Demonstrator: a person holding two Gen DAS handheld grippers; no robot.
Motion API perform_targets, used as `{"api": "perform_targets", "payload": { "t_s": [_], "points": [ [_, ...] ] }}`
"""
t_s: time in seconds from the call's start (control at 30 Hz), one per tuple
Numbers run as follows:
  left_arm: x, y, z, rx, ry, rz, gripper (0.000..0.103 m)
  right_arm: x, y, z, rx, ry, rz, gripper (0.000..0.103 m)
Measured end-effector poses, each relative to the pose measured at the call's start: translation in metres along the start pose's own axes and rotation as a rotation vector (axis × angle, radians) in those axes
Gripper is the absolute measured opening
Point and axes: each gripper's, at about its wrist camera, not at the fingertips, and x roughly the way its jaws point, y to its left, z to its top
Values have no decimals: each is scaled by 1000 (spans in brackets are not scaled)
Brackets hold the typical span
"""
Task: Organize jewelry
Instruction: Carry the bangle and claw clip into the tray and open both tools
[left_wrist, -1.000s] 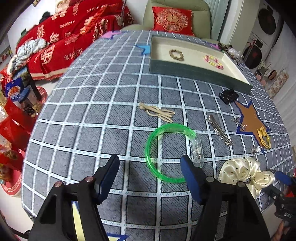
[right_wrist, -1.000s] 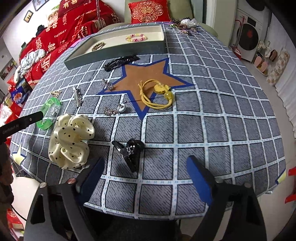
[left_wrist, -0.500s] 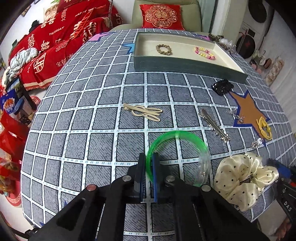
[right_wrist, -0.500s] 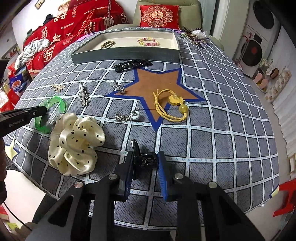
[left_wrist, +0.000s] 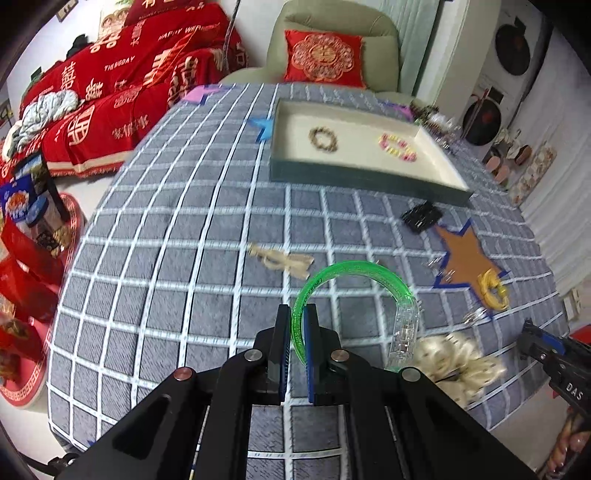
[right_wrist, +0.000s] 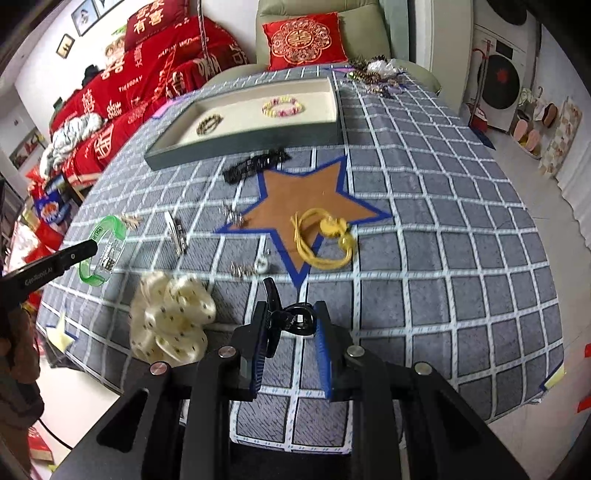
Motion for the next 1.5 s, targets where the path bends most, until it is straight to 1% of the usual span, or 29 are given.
{"api": "perform_targets", "payload": {
  "t_s": [0.13,0.27,0.47,0.57,0.73,0.87,0.93,0.97,1.0,1.1,1.23,1.5],
  "points": [
    [-13,-6,17,16,-30,-12,14,-9,-1,20,8,-18,32,26],
    [-21,-12,39,33,-46,-25,14,-16,2,47,-10,-50,41,26],
    [-20,-21,82,64,-82,-28,14,-18,8,100,-38,-83,65,26],
    [-13,-28,107,78,-102,-14,14,-13,10,130,-52,-100,62,26],
    [10,-36,148,82,-118,3,14,8,8,172,-38,-85,76,26],
    [44,-40,172,72,-97,26,14,39,7,201,-21,-54,77,26],
    [64,-41,182,68,-76,27,14,54,6,210,-18,-39,74,26],
    [73,-42,185,66,-82,23,14,62,6,214,-18,-33,72,26],
    [85,-43,189,64,-70,30,14,71,7,218,-15,-24,70,26],
    [113,-45,197,69,-41,45,14,97,6,230,-5,2,65,26],
    [141,-45,204,61,4,49,14,125,4,238,9,36,58,26],
    [173,-50,205,100,36,97,15,166,-1,246,30,84,39,26]
  ]
}}
